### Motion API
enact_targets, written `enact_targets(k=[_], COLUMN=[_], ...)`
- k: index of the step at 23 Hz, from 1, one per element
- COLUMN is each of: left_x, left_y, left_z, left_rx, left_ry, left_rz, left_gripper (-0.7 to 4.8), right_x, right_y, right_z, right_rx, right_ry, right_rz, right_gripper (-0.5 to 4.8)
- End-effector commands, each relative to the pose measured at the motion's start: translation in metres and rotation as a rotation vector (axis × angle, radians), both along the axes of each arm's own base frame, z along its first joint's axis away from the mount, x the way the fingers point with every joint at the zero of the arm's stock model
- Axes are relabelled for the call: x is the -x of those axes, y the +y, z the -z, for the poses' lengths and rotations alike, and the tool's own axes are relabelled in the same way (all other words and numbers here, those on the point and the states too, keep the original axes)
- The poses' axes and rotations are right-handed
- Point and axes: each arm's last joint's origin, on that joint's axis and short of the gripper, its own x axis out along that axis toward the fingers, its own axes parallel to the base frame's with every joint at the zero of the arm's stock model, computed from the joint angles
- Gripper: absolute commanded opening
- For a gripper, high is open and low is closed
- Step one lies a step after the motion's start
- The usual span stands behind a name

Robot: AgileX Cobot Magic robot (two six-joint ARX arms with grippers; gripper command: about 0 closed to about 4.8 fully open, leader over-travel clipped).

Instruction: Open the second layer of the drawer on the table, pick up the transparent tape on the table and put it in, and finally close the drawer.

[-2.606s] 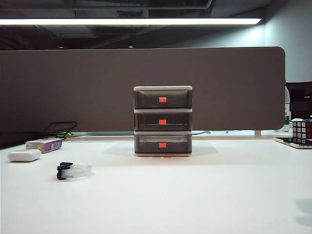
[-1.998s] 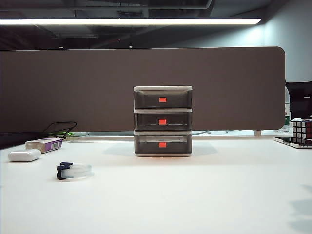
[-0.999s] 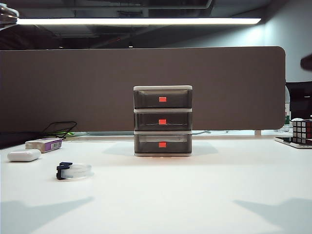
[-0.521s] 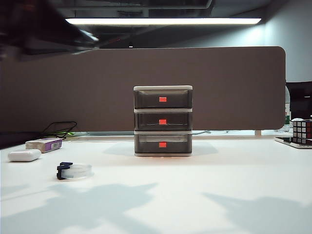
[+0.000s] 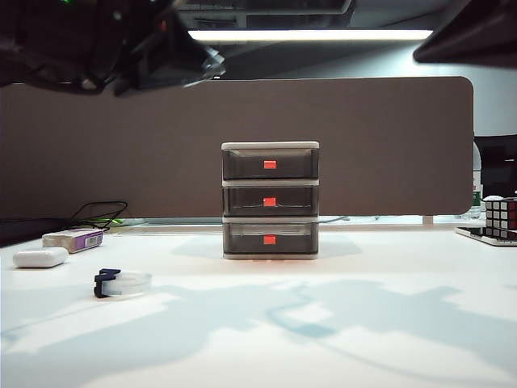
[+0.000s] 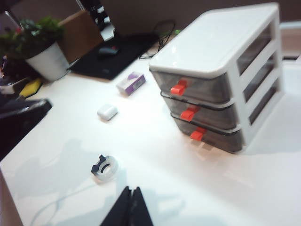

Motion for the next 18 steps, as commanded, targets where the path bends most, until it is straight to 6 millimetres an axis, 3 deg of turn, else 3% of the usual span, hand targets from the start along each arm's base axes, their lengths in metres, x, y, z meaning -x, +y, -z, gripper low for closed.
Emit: enact_targets(k=[1, 5, 8, 12, 18], left_x=[-0.014, -0.041, -0.054, -0.058, -0.077], left_y=[-0.004, -0.029, -0.04, -0.043, -0.07], left_z=[0.012, 0.039, 0.053, 0.046, 0.051], left_rx=[-0.028, -0.091, -0.111, -0.066, -0.065], left_ry=[0.027, 0.112, 0.137, 0.083, 0.073], left_rz=[-0.076, -0.051, -0.019, -0.041, -0.172], left_gripper=[1.89, 3.55, 3.53, 3.33, 3.35], right_x=[-0.027, -0.054, -0.061, -0.063, -0.073], right_y=[0.006, 0.017, 0.021, 0.021, 0.023], right_z=[-0.002, 0.009, 0.016, 0.019, 0.02], right_rx=[-0.015, -0.018, -0.008, 0.018, 0.022], right_ry=[-0.04, -0.019, -0.021, -0.046, -0.094], right_rz=[-0.078, -0.129, -0.141, -0.147, -0.145], right_gripper=[-0.05, -0.05, -0.05, -0.05, -0.05])
